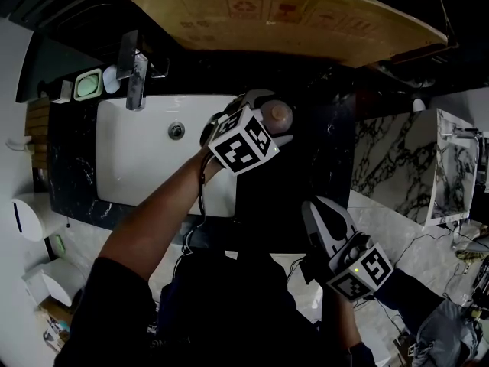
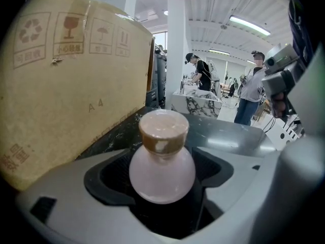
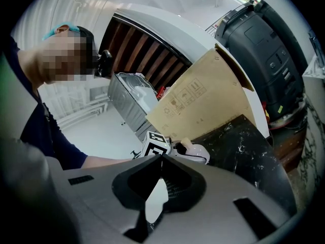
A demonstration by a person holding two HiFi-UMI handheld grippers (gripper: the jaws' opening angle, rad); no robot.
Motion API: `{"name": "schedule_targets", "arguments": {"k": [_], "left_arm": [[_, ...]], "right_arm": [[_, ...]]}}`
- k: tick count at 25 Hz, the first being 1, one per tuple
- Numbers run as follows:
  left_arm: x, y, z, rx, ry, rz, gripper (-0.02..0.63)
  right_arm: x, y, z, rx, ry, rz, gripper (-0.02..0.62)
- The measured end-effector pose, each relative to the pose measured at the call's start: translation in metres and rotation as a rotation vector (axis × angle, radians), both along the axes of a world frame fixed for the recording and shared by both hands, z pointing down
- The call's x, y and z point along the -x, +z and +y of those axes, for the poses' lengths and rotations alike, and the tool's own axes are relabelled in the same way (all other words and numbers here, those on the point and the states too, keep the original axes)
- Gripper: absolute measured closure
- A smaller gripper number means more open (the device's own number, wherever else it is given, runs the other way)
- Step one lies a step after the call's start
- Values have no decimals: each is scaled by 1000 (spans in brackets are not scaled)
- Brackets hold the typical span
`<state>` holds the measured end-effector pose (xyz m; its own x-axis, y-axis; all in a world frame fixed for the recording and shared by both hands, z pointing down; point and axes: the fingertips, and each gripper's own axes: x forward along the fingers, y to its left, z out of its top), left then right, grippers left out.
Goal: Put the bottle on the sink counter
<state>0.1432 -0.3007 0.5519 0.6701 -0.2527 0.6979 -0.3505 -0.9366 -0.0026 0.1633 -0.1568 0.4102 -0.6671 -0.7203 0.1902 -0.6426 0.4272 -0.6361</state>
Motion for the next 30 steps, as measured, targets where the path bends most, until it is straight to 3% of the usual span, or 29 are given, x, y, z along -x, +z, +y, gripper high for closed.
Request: {"name": "schedule_targets", "arguments": {"k": [11, 30], "left_arm": [[1, 0, -1, -9, -23, 2, 222], [22, -46, 3, -63, -45, 97, 221]], "right_arm": [[4, -5, 1, -5, -6, 1, 569], [29, -25, 1, -40, -13, 23, 568]]}}
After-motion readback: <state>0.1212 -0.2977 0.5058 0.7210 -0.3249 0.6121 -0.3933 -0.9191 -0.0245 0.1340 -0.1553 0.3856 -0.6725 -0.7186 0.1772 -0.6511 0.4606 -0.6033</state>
